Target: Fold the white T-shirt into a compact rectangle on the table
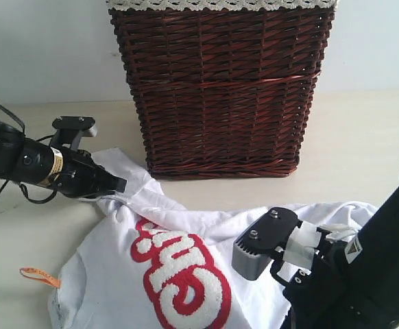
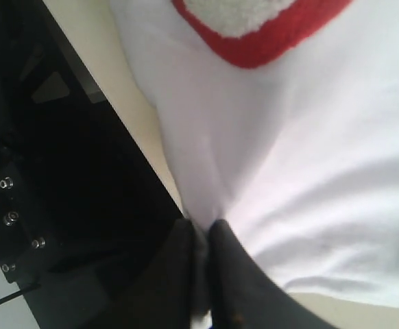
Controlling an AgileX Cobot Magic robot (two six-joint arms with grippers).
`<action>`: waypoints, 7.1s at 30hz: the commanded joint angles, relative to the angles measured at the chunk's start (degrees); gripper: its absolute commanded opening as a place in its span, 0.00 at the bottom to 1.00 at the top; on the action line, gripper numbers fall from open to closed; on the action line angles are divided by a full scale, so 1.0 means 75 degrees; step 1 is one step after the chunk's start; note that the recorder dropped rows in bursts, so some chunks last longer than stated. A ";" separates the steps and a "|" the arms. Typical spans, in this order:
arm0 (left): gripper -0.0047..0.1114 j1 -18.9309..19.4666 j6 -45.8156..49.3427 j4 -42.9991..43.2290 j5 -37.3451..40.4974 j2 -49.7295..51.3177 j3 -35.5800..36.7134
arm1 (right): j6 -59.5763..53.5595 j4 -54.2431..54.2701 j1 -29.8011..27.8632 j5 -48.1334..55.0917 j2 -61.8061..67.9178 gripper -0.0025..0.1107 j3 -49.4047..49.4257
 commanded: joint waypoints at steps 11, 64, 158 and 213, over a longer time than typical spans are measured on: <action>0.04 0.1114 -0.0386 0.0146 0.0179 0.0180 -0.0850 | -0.0235 0.0040 0.0013 -0.0957 -0.0017 0.02 0.0024; 0.06 -0.0105 0.7154 -0.3591 -0.1305 -0.0662 -0.0422 | -0.0484 0.0203 0.0013 -0.1296 -0.0017 0.13 0.0024; 0.04 0.0400 0.1563 0.0146 0.0383 -0.1283 0.0147 | -0.0600 -0.1164 0.0013 -0.3500 -0.1007 0.56 -0.0830; 0.40 -0.0015 0.2211 -0.0502 0.1290 0.0004 -0.2065 | 0.0114 -0.1210 0.0013 -0.3348 -0.1252 0.57 -0.0784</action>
